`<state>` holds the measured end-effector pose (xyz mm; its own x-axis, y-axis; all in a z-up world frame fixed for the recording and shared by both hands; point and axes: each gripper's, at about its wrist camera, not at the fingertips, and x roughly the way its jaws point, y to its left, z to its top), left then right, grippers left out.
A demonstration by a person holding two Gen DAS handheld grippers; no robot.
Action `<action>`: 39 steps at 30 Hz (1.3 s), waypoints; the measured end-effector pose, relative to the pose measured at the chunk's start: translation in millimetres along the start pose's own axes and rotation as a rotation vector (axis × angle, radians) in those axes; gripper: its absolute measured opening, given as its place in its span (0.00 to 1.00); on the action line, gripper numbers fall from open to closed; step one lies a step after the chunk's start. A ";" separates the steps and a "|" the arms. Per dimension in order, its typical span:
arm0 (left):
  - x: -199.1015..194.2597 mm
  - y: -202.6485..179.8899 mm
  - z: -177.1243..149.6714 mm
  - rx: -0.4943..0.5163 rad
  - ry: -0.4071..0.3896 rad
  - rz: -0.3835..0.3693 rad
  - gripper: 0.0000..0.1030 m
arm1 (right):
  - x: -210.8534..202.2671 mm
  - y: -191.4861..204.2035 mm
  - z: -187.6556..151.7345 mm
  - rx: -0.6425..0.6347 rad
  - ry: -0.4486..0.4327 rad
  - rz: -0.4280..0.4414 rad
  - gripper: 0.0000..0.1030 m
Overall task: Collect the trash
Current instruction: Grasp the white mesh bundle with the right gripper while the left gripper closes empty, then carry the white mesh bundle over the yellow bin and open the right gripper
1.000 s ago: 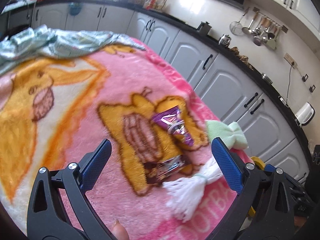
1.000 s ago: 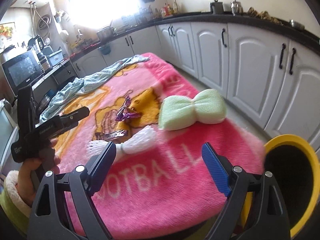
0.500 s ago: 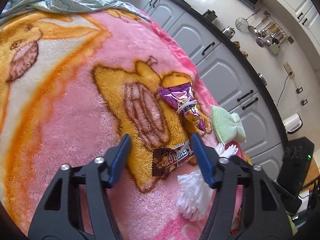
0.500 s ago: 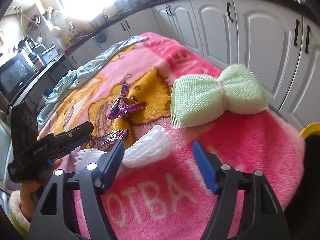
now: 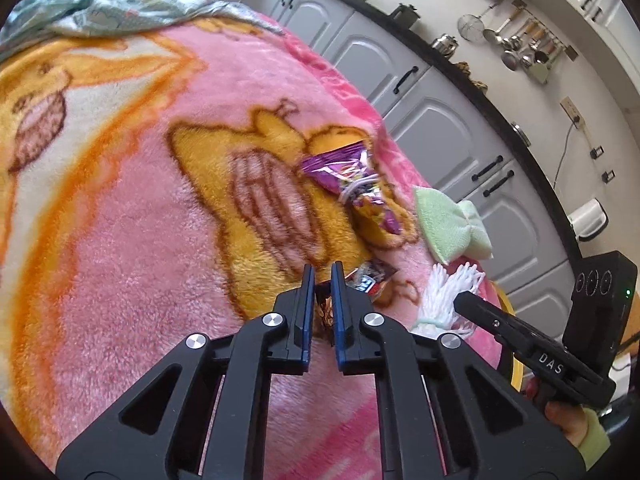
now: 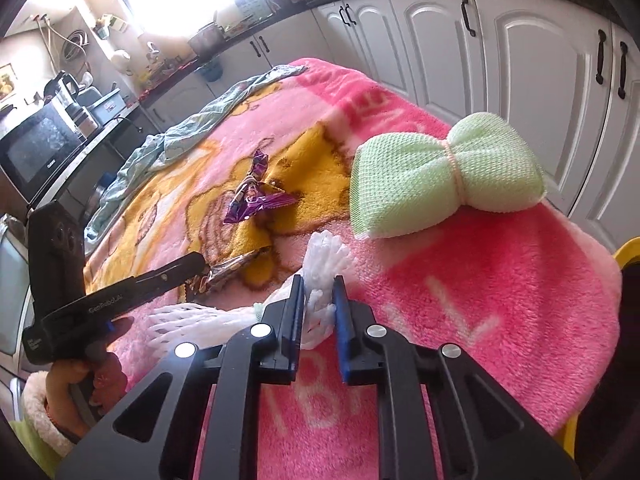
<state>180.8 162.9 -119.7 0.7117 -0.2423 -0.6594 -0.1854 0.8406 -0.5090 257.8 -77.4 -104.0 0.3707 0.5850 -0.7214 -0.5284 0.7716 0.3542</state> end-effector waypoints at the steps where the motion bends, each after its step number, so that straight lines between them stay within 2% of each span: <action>1: -3.1 -3.5 0.2 0.008 -0.007 -0.006 0.01 | -2.5 -0.4 -0.5 -0.003 -0.004 -0.004 0.14; 19: -21.6 -95.3 -3.7 0.185 -0.041 -0.100 0.00 | -89.6 -28.7 3.1 0.001 -0.144 -0.026 0.13; 39: -5.6 -202.9 -4.1 0.354 -0.033 -0.211 0.00 | -192.1 -117.2 -17.0 0.140 -0.312 -0.137 0.13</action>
<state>211.7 -8.2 -15.0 0.7319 -0.4161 -0.5396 0.2070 0.8903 -0.4057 235.5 -284.5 -17.0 0.6576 0.5053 -0.5588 -0.3560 0.8621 0.3606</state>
